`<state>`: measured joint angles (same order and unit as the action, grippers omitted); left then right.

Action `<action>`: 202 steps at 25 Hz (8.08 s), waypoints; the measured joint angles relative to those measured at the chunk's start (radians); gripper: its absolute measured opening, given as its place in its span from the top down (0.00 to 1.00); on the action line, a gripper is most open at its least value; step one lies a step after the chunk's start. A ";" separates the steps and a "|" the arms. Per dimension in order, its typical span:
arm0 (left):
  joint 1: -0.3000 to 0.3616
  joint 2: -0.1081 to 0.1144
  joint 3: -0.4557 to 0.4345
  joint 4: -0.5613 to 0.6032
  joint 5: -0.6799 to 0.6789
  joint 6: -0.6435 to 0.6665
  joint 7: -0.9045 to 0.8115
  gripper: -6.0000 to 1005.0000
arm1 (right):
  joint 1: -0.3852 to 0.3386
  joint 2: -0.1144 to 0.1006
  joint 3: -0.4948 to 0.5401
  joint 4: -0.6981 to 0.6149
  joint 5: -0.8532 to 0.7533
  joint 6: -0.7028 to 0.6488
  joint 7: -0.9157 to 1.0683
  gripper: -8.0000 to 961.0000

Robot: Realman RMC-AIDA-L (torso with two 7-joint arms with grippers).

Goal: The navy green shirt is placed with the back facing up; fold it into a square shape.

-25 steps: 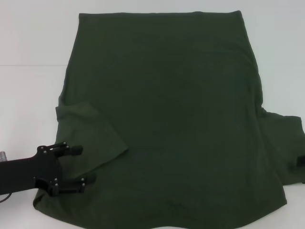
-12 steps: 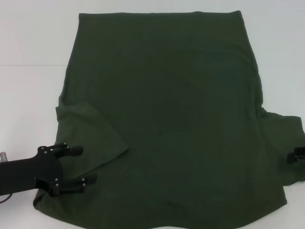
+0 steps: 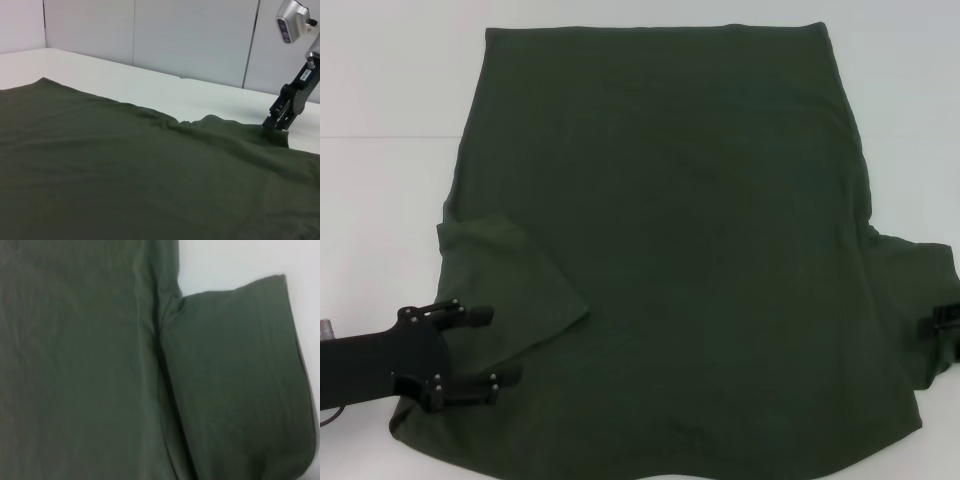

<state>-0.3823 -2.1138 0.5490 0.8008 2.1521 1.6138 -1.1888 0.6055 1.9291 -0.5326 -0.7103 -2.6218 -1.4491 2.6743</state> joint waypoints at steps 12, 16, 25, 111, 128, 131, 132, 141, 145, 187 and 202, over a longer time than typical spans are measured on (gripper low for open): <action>0.002 0.002 -0.006 0.003 0.000 0.000 0.000 0.15 | 0.009 0.002 0.000 -0.003 -0.004 0.000 -0.009 0.47; 0.002 0.003 -0.006 0.000 0.000 0.000 0.000 0.15 | 0.010 0.001 -0.001 -0.003 -0.004 0.000 -0.009 0.72; 0.002 0.003 -0.005 0.000 0.000 -0.001 0.000 0.15 | 0.008 -0.005 -0.013 -0.004 -0.004 -0.028 -0.010 0.96; 0.009 -0.001 0.000 -0.002 0.000 -0.023 -0.009 0.16 | -0.013 -0.014 -0.025 -0.043 -0.049 -0.025 -0.024 0.34; 0.013 -0.001 0.000 -0.002 0.000 -0.023 -0.009 0.16 | 0.031 0.010 -0.037 -0.022 -0.044 -0.014 -0.028 0.34; 0.014 -0.002 0.000 -0.002 0.000 -0.023 -0.009 0.16 | 0.036 0.010 -0.042 -0.009 -0.046 -0.004 -0.028 0.34; 0.015 -0.002 -0.001 -0.002 0.000 -0.023 -0.009 0.16 | 0.036 0.010 -0.042 -0.007 -0.046 -0.003 -0.028 0.34; 0.017 -0.002 -0.001 -0.002 0.000 -0.023 -0.009 0.16 | 0.032 -0.004 -0.043 -0.006 -0.044 -0.019 -0.020 0.34; 0.017 -0.002 0.000 -0.002 0.000 -0.023 -0.009 0.16 | 0.032 -0.013 -0.043 -0.004 -0.045 -0.033 -0.012 0.34; 0.017 -0.003 -0.005 -0.002 0.000 -0.026 -0.011 0.16 | 0.078 -0.018 -0.059 -0.050 -0.126 -0.063 0.039 0.34; 0.013 -0.003 -0.006 -0.002 0.000 -0.026 -0.011 0.16 | 0.054 -0.028 -0.067 -0.067 -0.165 -0.047 0.039 0.34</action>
<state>-0.3697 -2.1164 0.5428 0.7991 2.1522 1.5876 -1.1996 0.6596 1.9014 -0.5992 -0.7771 -2.7866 -1.4963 2.7131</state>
